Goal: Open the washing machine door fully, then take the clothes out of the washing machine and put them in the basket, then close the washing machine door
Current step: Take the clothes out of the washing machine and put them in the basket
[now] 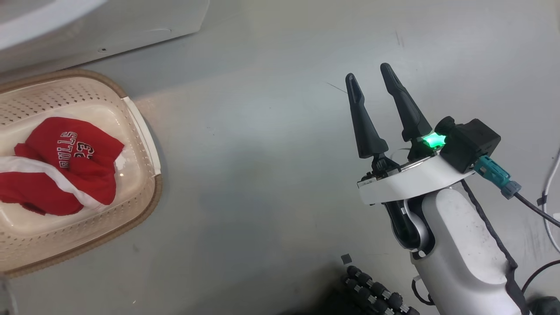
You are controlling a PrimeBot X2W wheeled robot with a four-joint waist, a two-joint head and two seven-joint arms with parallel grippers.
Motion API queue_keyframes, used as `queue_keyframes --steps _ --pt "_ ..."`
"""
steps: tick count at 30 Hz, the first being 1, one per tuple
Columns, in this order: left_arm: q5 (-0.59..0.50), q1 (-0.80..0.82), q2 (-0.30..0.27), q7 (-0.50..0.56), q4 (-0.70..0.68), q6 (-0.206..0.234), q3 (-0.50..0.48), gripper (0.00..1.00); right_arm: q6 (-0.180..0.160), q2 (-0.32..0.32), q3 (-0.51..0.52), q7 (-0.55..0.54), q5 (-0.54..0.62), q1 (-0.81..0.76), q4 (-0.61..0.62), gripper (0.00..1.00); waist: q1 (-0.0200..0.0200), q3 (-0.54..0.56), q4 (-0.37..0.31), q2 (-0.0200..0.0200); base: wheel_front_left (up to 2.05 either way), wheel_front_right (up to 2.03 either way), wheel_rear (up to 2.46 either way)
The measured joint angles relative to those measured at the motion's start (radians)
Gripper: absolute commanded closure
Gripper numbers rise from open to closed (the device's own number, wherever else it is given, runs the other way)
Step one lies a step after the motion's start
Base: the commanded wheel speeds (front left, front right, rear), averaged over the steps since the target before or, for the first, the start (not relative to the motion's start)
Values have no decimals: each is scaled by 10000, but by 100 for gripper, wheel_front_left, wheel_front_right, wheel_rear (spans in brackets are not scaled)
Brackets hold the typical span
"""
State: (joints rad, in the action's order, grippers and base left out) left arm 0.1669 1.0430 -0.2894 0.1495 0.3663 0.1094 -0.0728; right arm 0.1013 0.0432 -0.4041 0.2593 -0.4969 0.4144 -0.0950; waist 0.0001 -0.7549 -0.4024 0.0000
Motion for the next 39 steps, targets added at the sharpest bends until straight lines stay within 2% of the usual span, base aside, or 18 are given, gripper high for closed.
queue_keyframes --steps 13,21,39 --pt "4 -2218 1381 -2612 -610 13 523 100 2 12 564 0 853 -716 -500 0 -1 1233 769 0 0 0 0" --pt "-17 -3274 1787 -3820 -1026 13 727 100 6 17 790 0 1264 -1252 -780 0 -1 2180 1270 0 0 0 0" --pt "-102 -4698 2205 -4015 -2940 48 934 100 17 21 1124 0 1592 -2420 -1047 0 -1 4156 2061 0 0 0 0"
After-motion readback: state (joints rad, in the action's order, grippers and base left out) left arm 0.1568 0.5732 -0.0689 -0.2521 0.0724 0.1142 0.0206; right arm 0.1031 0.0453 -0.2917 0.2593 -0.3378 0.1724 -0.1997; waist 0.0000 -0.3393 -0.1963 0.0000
